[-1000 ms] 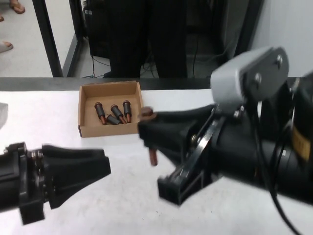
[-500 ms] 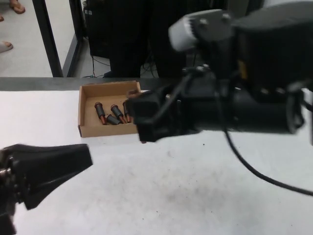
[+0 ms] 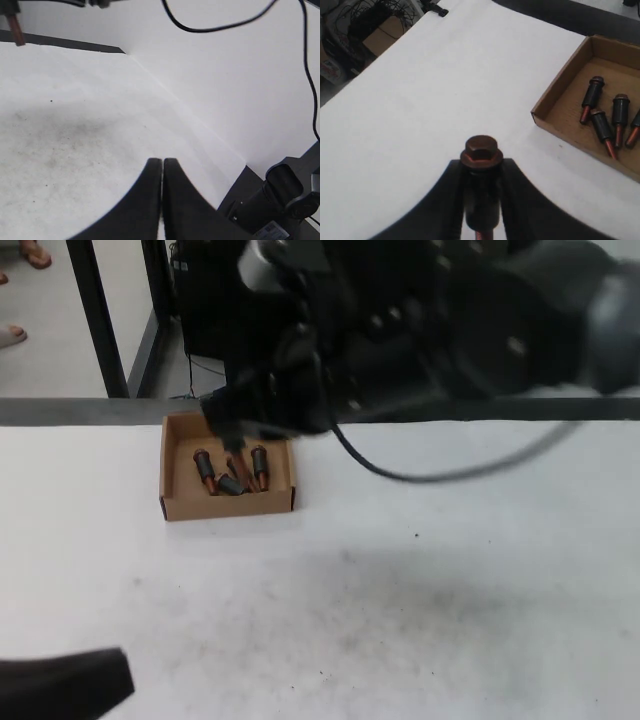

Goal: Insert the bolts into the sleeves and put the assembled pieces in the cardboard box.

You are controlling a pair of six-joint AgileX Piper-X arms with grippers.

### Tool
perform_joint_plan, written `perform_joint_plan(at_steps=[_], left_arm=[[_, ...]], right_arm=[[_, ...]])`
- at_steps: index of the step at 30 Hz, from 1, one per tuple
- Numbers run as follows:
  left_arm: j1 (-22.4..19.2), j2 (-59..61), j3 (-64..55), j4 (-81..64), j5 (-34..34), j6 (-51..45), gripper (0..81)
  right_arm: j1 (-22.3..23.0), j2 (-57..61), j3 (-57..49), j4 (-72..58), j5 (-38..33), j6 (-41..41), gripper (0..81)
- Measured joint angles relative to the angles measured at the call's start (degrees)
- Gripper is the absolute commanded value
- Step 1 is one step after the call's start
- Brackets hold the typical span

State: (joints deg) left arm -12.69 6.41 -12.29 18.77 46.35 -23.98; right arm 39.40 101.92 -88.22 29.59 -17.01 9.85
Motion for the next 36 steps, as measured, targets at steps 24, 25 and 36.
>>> perform_joint_plan(at_steps=[24, 25, 36], left_arm=[[0.0, -5.7, 0.0, 6.1, -2.5, -4.2, 0.8], [0.0, -5.7, 0.0, 6.1, -3.5, -4.1, 0.8], [0.0, -5.7, 0.0, 7.5, -5.9, -2.8, 0.8]], right_arm=[[-7.6, 33.7, -40.9, 26.0, 1.8, -5.9, 0.3], [-7.8, 33.9, -41.0, 26.2, 2.5, -6.5, 0.3], [-9.0, 35.8, -41.4, 26.1, 4.2, -8.3, 0.3]])
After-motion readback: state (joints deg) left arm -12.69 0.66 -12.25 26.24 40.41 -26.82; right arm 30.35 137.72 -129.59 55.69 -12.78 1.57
